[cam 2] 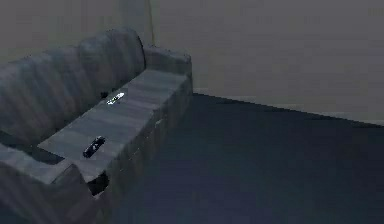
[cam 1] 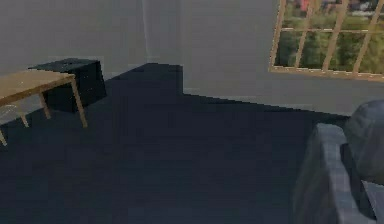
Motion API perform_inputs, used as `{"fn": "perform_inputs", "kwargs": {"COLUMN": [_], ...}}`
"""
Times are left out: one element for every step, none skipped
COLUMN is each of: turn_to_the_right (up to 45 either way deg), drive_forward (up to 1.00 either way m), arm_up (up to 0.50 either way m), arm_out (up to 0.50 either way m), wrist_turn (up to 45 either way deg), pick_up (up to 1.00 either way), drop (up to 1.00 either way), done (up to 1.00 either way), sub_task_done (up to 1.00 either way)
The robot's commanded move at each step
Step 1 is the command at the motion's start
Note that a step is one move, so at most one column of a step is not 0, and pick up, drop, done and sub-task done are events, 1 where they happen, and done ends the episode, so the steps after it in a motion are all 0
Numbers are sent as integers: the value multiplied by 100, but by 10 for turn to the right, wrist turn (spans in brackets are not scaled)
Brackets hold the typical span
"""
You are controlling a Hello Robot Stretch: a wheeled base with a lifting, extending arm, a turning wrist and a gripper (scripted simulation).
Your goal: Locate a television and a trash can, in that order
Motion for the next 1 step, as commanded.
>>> {"fn": "perform_inputs", "kwargs": {"turn_to_the_right": [-60], "drive_forward": [0], "arm_up": [0], "arm_out": [0], "wrist_turn": [0], "pick_up": [0], "drop": [0], "done": [0], "sub_task_done": [0]}}
